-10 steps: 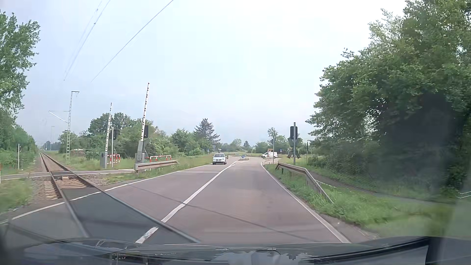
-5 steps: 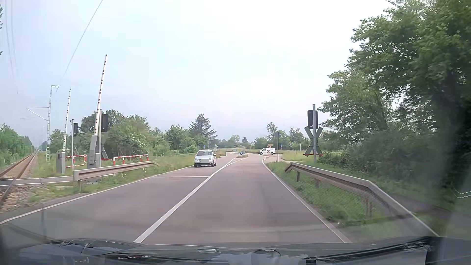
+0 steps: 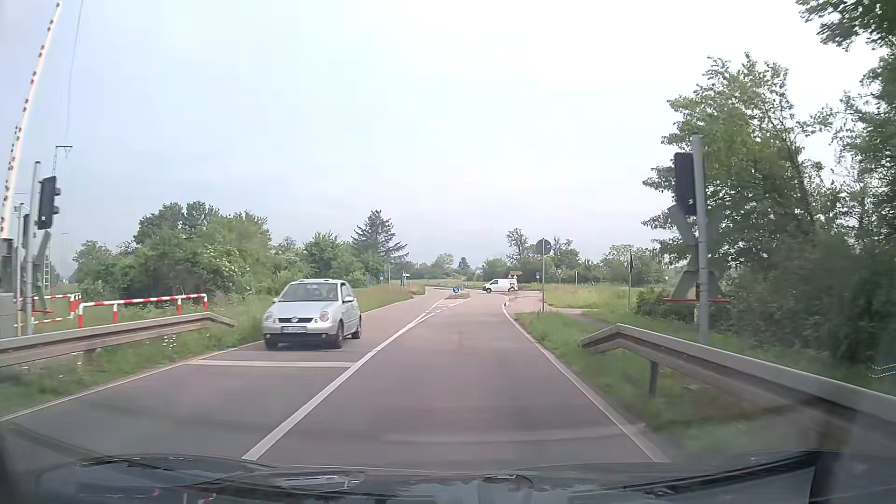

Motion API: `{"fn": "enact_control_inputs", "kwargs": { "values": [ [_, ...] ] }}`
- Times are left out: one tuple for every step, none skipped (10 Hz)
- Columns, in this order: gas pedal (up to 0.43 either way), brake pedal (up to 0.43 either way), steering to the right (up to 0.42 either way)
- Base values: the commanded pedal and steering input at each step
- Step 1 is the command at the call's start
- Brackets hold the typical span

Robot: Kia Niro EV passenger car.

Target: Follow the waypoints while adhering to traffic rules and regulations

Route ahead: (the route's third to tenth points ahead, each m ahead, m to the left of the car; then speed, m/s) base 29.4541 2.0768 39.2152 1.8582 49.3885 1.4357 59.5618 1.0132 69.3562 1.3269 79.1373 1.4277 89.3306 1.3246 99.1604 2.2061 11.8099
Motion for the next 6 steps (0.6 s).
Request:
{"fn": "enact_control_inputs", "kwargs": {
  "values": [
    [0.138,0.000,0.004],
    [0.138,0.000,0.004],
    [0.138,0.000,0.005],
    [0.138,0.000,0.004],
    [0.138,0.000,0.005],
    [0.138,0.000,0.005]
  ]
}}
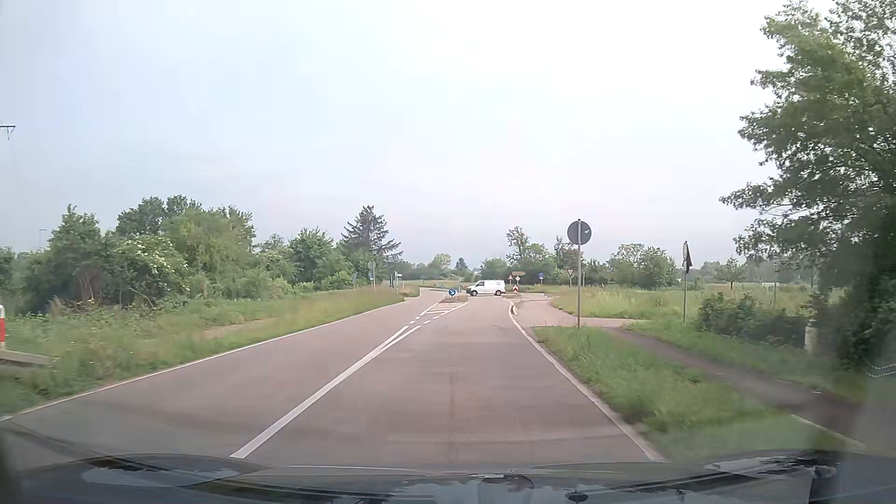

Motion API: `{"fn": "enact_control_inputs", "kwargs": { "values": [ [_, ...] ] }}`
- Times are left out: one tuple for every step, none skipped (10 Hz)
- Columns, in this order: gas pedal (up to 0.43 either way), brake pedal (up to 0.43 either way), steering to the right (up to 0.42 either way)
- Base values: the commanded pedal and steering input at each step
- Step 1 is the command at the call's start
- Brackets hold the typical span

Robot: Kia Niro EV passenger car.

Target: Follow the waypoints while adhering to traffic rules and regulations

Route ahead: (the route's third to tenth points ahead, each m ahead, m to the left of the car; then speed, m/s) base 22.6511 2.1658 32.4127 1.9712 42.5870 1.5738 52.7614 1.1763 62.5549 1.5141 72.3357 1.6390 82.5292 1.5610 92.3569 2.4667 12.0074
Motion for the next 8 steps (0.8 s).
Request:
{"fn": "enact_control_inputs", "kwargs": {
  "values": [
    [0.138,0.000,0.005],
    [0.138,0.000,0.005],
    [0.150,0.000,0.005],
    [0.150,0.000,0.006],
    [0.150,0.000,0.008],
    [0.150,0.000,0.008],
    [0.150,0.000,0.010],
    [0.150,0.000,0.012]
  ]
}}
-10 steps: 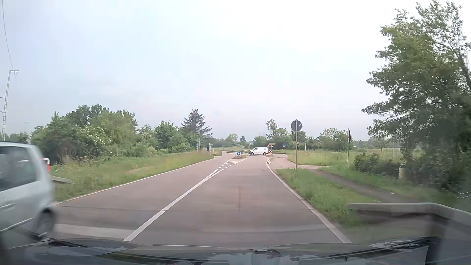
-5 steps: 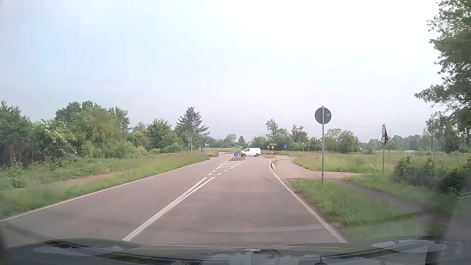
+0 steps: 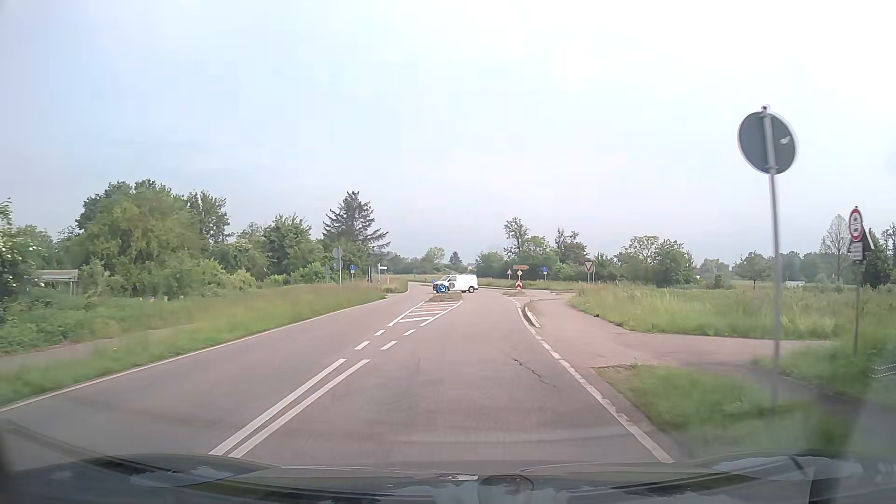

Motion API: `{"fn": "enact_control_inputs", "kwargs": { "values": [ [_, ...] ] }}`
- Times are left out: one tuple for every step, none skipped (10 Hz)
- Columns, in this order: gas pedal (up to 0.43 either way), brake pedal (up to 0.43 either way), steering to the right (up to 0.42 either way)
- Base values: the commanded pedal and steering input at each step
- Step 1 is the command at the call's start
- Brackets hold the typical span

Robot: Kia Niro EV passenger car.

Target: Follow the waypoints while adhering to traffic rules and regulations

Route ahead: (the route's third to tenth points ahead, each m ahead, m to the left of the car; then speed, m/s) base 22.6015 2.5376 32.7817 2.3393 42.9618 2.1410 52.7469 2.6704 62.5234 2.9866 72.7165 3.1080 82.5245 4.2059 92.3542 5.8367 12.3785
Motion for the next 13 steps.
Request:
{"fn": "enact_control_inputs", "kwargs": {
  "values": [
    [0.150,0.000,0.014],
    [0.150,0.000,0.015],
    [0.150,0.000,0.016],
    [0.150,0.000,0.017],
    [0.150,0.000,0.018],
    [0.150,0.000,0.018],
    [0.150,0.000,0.018],
    [0.150,0.000,0.018],
    [0.150,0.000,0.018],
    [0.150,0.000,0.018],
    [0.150,0.000,0.018],
    [0.150,0.000,0.018],
    [0.150,0.000,0.018]
  ]
}}
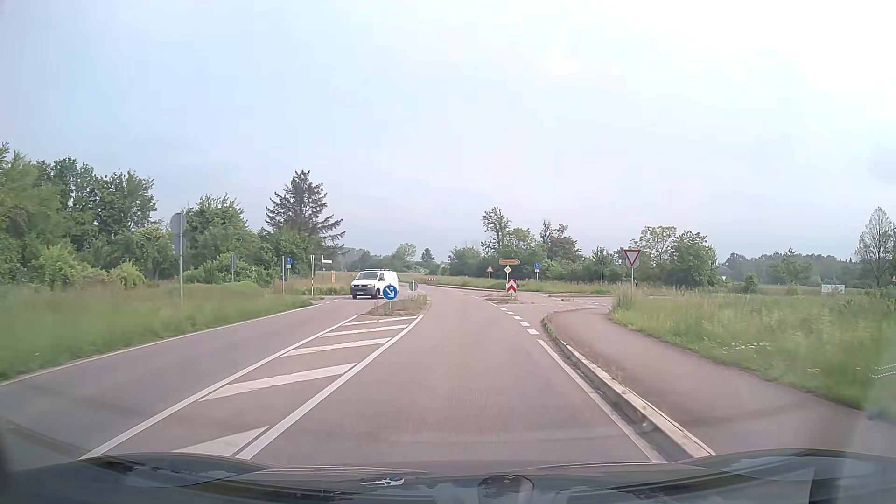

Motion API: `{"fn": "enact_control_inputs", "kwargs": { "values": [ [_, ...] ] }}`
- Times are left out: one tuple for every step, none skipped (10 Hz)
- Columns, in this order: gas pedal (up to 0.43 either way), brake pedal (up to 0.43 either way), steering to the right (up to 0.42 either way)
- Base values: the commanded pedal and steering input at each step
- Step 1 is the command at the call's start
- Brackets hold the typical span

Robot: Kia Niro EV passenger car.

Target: Follow the waypoints while adhering to traffic rules and regulations

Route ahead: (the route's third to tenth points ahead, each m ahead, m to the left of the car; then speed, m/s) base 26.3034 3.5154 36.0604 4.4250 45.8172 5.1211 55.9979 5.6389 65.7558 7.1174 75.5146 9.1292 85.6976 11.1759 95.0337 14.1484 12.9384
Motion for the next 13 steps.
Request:
{"fn": "enact_control_inputs", "kwargs": {
  "values": [
    [0.150,0.000,0.017],
    [0.150,0.000,0.016],
    [0.150,0.000,0.015],
    [0.150,0.000,0.014],
    [0.150,0.000,0.012],
    [0.150,0.000,0.009],
    [0.150,0.000,0.005],
    [0.150,0.000,0.000],
    [0.150,0.000,-0.004],
    [0.150,0.000,-0.008],
    [0.150,0.000,-0.012],
    [0.150,0.000,-0.014],
    [0.150,0.000,-0.016]
  ]
}}
